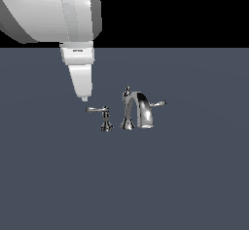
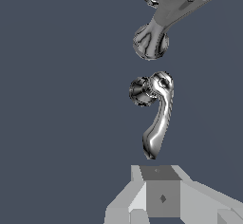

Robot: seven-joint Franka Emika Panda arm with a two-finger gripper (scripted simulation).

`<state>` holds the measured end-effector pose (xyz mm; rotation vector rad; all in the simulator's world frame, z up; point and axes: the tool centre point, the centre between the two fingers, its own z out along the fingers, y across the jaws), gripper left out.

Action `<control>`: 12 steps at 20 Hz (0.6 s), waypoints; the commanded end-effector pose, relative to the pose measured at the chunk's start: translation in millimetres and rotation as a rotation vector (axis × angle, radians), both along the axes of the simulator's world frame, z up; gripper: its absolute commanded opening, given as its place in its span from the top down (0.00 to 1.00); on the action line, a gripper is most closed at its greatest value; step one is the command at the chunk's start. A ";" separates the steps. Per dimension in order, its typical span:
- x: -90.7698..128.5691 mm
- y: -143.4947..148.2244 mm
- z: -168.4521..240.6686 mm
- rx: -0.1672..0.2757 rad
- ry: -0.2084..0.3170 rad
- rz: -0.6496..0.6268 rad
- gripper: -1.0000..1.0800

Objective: Turn on the faucet by rotating a designated handle.

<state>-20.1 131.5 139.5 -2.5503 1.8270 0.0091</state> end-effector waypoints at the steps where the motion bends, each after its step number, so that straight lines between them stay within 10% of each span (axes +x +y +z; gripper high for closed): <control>1: 10.4 -2.6 -11.6 -0.003 -0.001 -0.044 1.00; 12: 39.2 -12.7 -42.7 -0.009 -0.002 -0.165 1.00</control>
